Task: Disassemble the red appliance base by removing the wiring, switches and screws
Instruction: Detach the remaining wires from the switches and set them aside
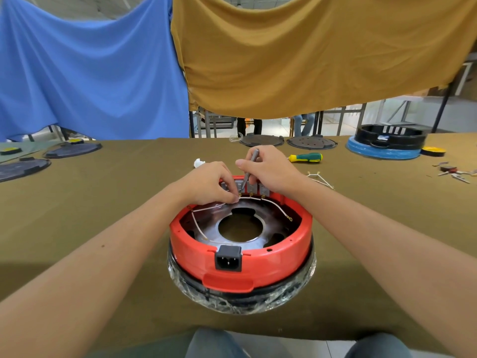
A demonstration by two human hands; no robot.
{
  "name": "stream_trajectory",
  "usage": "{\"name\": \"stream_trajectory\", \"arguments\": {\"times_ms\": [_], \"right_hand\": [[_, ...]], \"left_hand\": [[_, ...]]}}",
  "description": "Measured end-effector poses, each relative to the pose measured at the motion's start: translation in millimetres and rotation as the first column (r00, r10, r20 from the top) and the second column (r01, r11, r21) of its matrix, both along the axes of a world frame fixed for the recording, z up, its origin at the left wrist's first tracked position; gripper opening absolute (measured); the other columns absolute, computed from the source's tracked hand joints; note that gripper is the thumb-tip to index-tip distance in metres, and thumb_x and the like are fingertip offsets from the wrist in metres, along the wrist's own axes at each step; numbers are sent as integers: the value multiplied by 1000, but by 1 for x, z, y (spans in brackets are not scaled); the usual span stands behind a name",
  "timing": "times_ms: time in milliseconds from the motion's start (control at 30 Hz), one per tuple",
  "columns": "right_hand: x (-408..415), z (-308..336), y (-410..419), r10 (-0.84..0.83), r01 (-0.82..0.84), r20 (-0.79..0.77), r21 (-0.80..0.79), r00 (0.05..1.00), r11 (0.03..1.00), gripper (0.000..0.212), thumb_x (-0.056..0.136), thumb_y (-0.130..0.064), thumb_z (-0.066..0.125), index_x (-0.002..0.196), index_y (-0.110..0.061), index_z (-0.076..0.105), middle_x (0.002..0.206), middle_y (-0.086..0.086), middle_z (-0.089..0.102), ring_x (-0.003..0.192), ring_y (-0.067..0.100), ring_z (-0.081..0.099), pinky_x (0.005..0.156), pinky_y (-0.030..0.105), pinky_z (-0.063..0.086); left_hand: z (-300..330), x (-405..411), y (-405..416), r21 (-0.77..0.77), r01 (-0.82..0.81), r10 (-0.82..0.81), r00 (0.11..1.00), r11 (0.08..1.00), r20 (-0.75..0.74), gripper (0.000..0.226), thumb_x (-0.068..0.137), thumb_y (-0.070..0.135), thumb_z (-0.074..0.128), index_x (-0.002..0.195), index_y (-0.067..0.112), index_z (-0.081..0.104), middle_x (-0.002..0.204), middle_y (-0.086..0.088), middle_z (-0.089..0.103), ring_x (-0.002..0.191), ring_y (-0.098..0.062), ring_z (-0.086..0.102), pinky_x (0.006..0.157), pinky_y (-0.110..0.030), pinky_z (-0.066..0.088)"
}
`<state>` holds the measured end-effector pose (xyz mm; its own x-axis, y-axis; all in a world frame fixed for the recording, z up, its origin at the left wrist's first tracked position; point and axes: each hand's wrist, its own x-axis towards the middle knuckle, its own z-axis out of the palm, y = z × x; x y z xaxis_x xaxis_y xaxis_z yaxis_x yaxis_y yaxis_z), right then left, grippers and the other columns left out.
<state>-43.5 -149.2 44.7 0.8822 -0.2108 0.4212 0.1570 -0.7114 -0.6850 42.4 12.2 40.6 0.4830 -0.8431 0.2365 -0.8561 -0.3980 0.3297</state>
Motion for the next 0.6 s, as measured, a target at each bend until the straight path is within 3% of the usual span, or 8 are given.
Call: {"name": "stream_trajectory", "arguments": {"times_ms": [167, 300, 400, 600], "right_hand": [[1, 2, -3, 22, -19, -40, 74, 999, 997, 27, 96, -29, 63, 76, -12, 61, 58, 2, 65, 55, 10, 59, 75, 40, 54], [-1, 1, 1, -12, 12, 3, 20, 1000, 1000, 27, 96, -32, 62, 78, -12, 61, 59, -1, 67, 53, 5, 60, 67, 32, 52], [-3, 1, 0, 2, -3, 18, 39, 1000, 999, 27, 96, -32, 63, 79, -11, 62, 60, 1, 68, 57, 8, 62, 72, 36, 53], [-3, 3, 0, 28, -27, -31, 50, 999, 998, 26, 94, -31, 66, 76, -12, 62, 70, 12, 71, 63, 15, 62, 80, 42, 54]], "left_hand": [[0, 0, 0, 0, 10, -10, 1000, 1000, 4, 5, 79, 25, 78, 77, 30, 78, 92, 18, 59, 89, 21, 44, 71, -13, 35], [1, 0, 0, 0, 4, -4, 1000, 1000, -7, 5, 79, 26, 77, 77, 31, 77, 93, 18, 60, 92, 15, 47, 74, -13, 36], [1, -1, 1, 0, 2, -2, 1000, 1000, -7, 10, 79, 26, 77, 74, 34, 75, 94, 18, 59, 94, 11, 49, 75, -13, 36], [0, 0, 1, 3, 4, -4, 1000, 1000, 2, 6, 79, 26, 77, 77, 32, 77, 94, 19, 59, 92, 19, 45, 73, -11, 34]]}}
